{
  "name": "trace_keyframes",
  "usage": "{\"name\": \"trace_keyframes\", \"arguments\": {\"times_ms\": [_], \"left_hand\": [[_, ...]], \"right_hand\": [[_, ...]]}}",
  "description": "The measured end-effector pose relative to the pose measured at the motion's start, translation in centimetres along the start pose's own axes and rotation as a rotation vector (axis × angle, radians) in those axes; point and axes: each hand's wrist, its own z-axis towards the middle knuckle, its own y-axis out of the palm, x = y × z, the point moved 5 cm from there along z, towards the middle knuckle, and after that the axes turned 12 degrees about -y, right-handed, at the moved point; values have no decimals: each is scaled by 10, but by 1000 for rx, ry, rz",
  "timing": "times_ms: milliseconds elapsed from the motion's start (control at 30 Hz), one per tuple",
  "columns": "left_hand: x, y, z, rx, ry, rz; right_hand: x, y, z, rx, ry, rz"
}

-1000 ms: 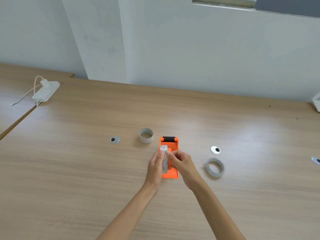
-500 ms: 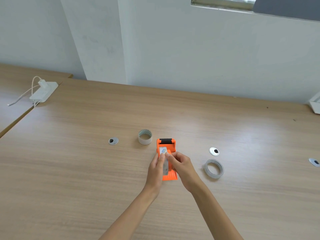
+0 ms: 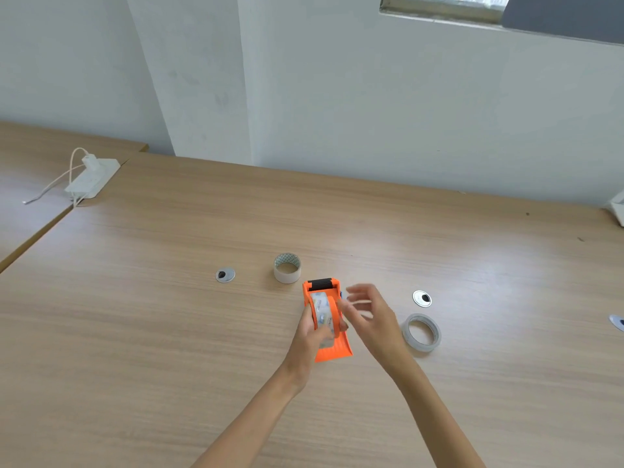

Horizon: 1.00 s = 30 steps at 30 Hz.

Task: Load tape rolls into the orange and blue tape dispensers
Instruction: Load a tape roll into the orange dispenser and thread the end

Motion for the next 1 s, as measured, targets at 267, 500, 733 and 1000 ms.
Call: {"name": "trace_keyframes", "arguments": {"times_ms": [267,500,733,1000], "left_hand": [[4,9,-4,-50,69,93],[8,6,-6,1,98,84],[7,2,-9,103,72,124],[1,0,-6,16,-96,2]], "right_hand": [[-10,10,0,-228,-467,-361],[-23,10,8,-93,-561,-339],[-31,19,16,-160,-489,-373],[-36,27,23,-158,-355,-323]]}}
